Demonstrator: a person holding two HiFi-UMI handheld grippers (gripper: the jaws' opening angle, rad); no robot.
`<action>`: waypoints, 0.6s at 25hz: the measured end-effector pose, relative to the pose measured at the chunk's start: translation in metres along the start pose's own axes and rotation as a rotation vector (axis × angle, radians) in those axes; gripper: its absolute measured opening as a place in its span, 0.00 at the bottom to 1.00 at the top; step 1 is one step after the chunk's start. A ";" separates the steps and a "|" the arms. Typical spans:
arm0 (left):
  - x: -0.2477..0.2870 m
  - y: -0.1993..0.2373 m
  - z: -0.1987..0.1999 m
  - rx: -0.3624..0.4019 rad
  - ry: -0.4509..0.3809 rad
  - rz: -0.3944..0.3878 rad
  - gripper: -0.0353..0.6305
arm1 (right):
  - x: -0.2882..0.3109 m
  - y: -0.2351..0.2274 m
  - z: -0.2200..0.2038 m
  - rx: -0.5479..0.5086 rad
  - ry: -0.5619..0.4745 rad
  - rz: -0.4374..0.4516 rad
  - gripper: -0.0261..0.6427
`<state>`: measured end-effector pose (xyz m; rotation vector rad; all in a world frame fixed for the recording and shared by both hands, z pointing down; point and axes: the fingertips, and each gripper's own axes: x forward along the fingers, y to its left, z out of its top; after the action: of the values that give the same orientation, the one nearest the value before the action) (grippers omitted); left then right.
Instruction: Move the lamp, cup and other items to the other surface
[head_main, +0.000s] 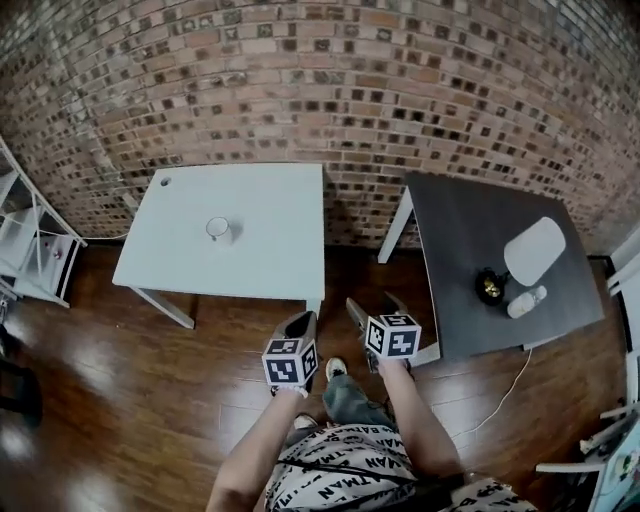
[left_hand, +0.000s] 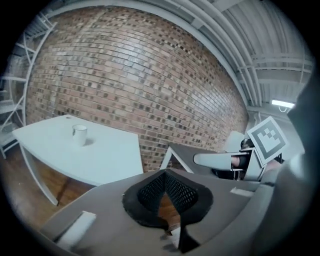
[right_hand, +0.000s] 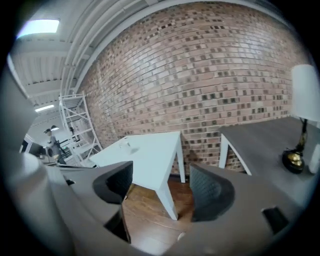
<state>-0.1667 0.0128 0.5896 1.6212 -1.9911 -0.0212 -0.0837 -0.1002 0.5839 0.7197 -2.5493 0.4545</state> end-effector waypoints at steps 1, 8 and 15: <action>-0.009 0.017 0.000 -0.016 -0.008 0.036 0.05 | 0.013 0.018 0.003 -0.025 0.004 0.038 0.59; -0.060 0.128 0.021 -0.072 -0.082 0.270 0.05 | 0.122 0.134 0.035 -0.175 0.018 0.285 0.69; -0.066 0.204 0.048 -0.100 -0.126 0.383 0.05 | 0.219 0.212 0.056 -0.280 0.049 0.407 0.74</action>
<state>-0.3629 0.1109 0.5949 1.1817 -2.3274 -0.0771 -0.3870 -0.0420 0.6067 0.0869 -2.6384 0.2274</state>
